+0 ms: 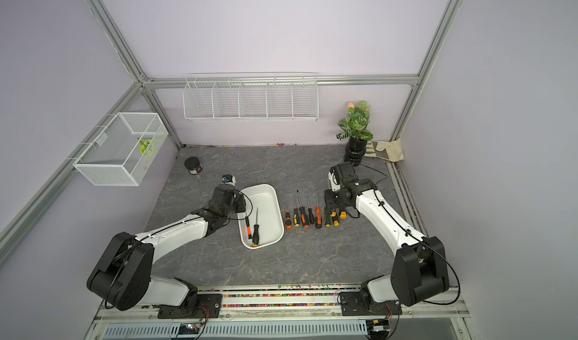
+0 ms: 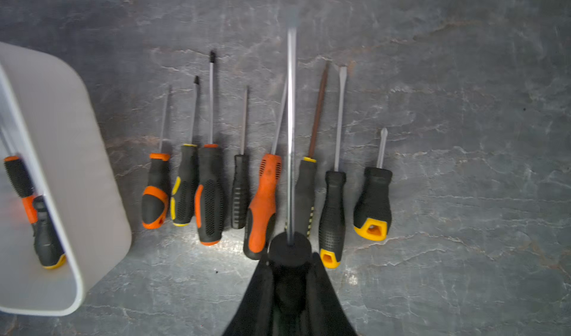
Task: Take out the screwdriver from the storage box
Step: Place the screwdriver at the center of the board.
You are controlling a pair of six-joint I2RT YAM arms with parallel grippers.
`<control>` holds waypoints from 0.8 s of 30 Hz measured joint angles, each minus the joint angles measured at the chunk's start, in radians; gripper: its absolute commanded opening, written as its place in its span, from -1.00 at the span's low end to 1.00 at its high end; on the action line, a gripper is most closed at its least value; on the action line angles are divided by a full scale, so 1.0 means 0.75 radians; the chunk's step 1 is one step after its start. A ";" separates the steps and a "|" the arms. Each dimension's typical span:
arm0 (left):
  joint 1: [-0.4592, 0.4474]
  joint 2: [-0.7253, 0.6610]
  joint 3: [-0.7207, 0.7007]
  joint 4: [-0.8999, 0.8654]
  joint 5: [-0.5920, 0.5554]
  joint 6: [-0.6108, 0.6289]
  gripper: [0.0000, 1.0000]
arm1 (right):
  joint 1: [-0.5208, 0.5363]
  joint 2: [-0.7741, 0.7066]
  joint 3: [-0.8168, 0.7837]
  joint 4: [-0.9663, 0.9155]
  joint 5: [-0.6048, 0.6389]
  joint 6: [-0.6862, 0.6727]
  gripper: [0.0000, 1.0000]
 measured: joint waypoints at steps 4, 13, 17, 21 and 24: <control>0.000 0.001 0.000 0.000 0.005 0.000 -1.00 | -0.113 0.063 -0.039 0.009 0.048 -0.038 -1.00; 0.000 0.023 0.001 0.020 0.021 0.000 -1.00 | -0.168 0.152 -0.099 0.069 0.196 -0.089 -1.00; 0.000 0.024 0.001 0.020 0.029 0.000 -1.00 | -0.212 0.216 -0.098 0.102 0.216 -0.104 -1.00; 0.000 0.024 0.001 0.020 0.030 0.000 -1.00 | -0.253 0.280 -0.089 0.116 0.212 -0.114 -1.00; 0.000 0.024 0.001 0.020 0.030 0.000 -1.00 | -0.268 0.325 -0.073 0.125 0.202 -0.120 -1.00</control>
